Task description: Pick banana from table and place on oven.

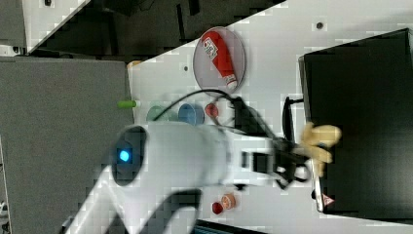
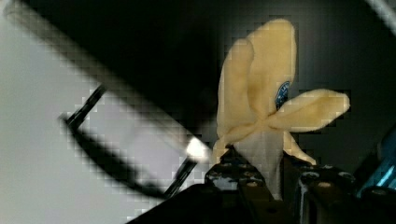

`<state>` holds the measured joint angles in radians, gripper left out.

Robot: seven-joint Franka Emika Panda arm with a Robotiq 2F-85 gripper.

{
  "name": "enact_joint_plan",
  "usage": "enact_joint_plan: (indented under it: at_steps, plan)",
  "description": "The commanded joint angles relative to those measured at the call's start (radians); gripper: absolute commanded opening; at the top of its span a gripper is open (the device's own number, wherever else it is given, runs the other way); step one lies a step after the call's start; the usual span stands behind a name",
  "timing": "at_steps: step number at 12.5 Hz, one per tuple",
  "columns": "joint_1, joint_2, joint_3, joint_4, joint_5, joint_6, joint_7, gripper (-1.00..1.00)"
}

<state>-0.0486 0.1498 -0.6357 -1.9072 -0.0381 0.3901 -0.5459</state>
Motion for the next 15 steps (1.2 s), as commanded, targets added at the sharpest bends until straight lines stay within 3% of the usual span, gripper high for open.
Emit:
enact_joint_plan:
  at_steps: [1,2,3,9,13,15]
  plan:
    - [-0.007,-0.032,0.002,0.031,0.031,0.077,-0.239,-0.62]
    - [-0.006,-0.024,0.003,0.031,0.032,0.075,-0.241,-0.55]
    - [-0.006,-0.018,0.004,0.031,0.032,0.079,-0.241,-0.35]
    - [-0.002,-0.022,0.018,0.036,0.032,0.079,-0.241,0.98]
    - [0.029,-0.090,0.074,0.084,0.026,-0.022,-0.195,1.00]
    - [0.054,-0.158,0.146,0.094,0.026,-0.137,0.005,1.00]
